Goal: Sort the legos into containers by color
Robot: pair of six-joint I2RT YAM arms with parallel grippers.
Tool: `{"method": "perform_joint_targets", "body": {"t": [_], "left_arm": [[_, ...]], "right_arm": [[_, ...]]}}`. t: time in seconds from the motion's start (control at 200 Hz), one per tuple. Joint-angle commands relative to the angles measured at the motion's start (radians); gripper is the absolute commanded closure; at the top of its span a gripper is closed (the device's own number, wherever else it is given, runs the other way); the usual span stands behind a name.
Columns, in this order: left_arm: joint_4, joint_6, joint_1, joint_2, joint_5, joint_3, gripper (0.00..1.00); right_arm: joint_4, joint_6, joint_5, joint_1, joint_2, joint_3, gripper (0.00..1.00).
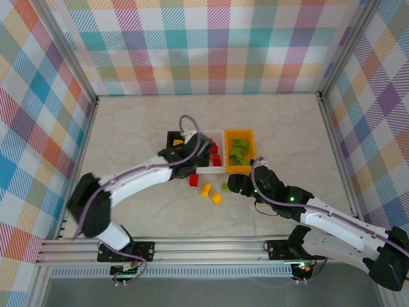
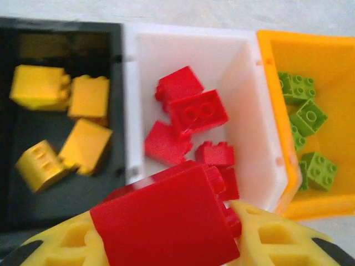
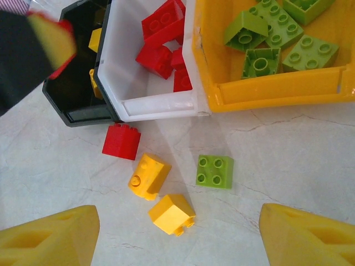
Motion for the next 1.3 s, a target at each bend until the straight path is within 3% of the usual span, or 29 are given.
{"method": "perform_joint_targets", "body": {"t": [0.0,0.15,0.285,0.365,0.59,0.765,0.925,1.175,1.295], "left_arm": [[-0.072,0.067,0.012,0.141,0.002,0.138,0.63],[-0.098,0.072,0.038,0.195,0.022,0.235,0.4],[-0.08,0.084,0.012,0.071,0.042,0.191,0.23],[-0.077,0.081,-0.018,-0.019,0.051,0.112,0.18],[-0.006,0.015,-0.089,-0.235,0.02,-0.262,0.2],[0.106,0.007,-0.091,-0.239,0.007,-0.453,0.29],[0.236,0.033,-0.071,-0.167,0.001,-0.488,0.32],[0.301,0.065,-0.036,-0.046,-0.017,-0.454,0.33],[0.307,0.062,-0.023,0.003,-0.023,-0.446,0.42]], "right_arm": [[-0.025,0.019,0.014,0.002,-0.026,-0.01,0.23],[-0.05,0.021,0.005,0.002,-0.041,-0.014,0.22],[-0.064,0.017,0.012,0.002,-0.052,-0.015,0.21],[-0.061,0.016,0.011,0.002,-0.056,-0.015,0.21],[-0.035,0.022,0.008,0.002,-0.05,-0.028,0.21],[-0.025,0.026,0.006,0.002,-0.037,-0.028,0.21],[-0.039,0.021,0.008,0.002,-0.032,-0.012,0.21],[-0.052,0.024,0.012,0.002,-0.05,-0.01,0.21],[-0.063,0.024,0.018,0.002,-0.063,-0.009,0.21]]}}
